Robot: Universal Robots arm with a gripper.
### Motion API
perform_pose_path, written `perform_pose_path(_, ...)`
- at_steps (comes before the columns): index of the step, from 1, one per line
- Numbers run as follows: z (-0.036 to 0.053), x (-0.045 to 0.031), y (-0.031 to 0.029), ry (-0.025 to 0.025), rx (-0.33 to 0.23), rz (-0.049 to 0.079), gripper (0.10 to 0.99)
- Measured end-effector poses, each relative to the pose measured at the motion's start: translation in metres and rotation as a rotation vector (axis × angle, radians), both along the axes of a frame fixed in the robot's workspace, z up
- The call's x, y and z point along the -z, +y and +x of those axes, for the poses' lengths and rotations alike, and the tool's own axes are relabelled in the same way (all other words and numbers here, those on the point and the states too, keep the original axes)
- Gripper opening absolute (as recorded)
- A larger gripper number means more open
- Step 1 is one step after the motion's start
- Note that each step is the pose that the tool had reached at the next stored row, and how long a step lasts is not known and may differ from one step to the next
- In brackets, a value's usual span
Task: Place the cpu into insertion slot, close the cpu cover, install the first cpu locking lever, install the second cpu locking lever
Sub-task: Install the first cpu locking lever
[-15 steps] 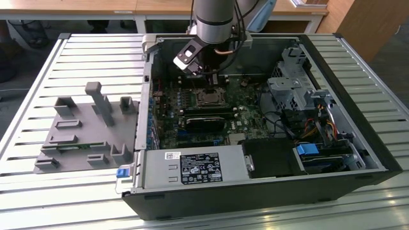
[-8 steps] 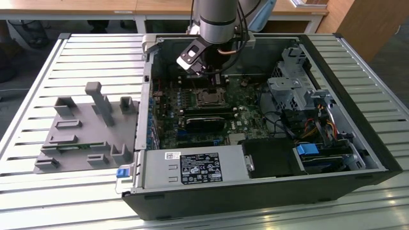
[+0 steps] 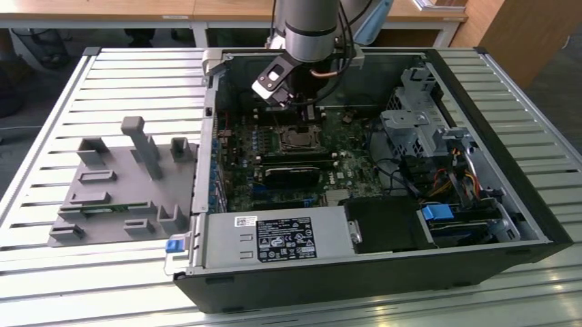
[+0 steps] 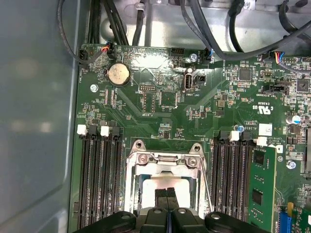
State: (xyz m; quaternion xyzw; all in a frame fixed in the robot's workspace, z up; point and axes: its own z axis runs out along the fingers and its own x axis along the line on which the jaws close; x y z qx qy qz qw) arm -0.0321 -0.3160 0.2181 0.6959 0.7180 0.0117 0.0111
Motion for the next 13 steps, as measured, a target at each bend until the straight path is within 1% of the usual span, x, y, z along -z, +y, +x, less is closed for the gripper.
perform_pose_path(3, 0.0, -0.0021, 0.0, 0.0, 0.0, 0.0, 0.106)
perform_pose_path(6, 0.0, -0.0072, 0.0, 0.0001, 0.0, 0.0, 0.106)
perform_pose_path(11, 0.0, -0.0233, 0.0, 0.0, 0.0, 0.0, 0.106)
perform_pose_path(13, 0.0, -0.0309, 0.0, 0.0, 0.0, 0.0, 0.106)
